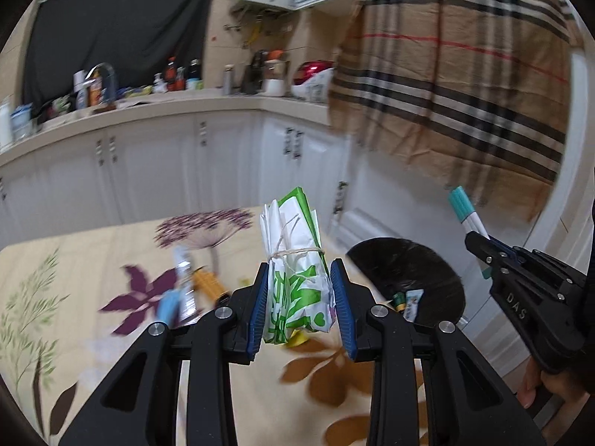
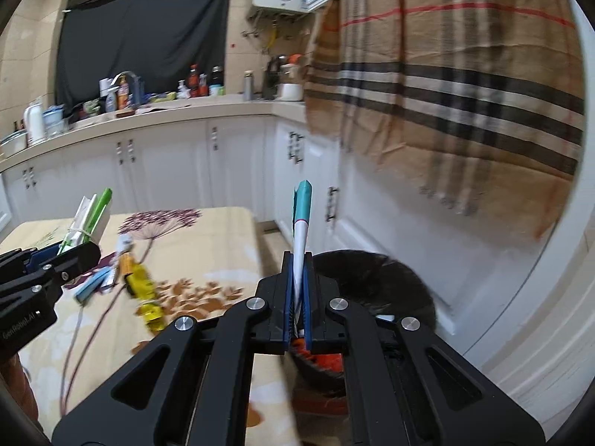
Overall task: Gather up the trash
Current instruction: 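Carry the bags and marker over the bin and open both grippers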
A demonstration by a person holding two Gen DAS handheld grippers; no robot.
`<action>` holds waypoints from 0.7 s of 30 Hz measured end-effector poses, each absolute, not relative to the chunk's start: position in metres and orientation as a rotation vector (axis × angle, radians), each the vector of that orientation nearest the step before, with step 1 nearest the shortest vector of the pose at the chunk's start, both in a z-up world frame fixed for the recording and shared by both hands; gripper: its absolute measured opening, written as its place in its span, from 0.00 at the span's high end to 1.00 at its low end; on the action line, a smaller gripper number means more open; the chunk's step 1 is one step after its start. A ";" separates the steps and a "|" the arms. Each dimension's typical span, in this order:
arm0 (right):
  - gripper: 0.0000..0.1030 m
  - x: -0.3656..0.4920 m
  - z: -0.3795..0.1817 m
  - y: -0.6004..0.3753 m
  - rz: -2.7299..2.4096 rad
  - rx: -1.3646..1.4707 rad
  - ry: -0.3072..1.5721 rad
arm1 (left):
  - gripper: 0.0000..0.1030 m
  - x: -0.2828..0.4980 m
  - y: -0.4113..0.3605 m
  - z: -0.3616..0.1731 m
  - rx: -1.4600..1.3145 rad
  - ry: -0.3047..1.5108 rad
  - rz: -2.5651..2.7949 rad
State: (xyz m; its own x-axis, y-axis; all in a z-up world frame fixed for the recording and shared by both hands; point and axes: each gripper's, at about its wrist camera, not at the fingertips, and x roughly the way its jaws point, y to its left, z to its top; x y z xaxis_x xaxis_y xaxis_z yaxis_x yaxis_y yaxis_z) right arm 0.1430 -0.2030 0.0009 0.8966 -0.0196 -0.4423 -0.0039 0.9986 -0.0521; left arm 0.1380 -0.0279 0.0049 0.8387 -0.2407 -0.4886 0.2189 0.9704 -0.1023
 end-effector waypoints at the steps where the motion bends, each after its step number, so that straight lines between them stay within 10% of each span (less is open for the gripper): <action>1: 0.96 0.146 0.000 -0.209 -0.022 -0.049 0.458 | 0.68 0.143 -0.036 0.005 -0.035 0.519 -0.255; 21: 0.95 0.199 -0.029 -0.282 -0.162 -0.006 0.458 | 0.67 0.220 -0.139 -0.011 0.056 0.545 -0.312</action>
State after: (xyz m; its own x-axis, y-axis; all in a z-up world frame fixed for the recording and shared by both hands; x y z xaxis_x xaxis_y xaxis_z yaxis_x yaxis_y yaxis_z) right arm 0.1987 -0.2818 -0.0287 0.8845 -0.1571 -0.4393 0.1546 0.9871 -0.0418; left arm 0.2197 -0.1387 -0.0112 0.8091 -0.2769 -0.5184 0.3066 0.9514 -0.0296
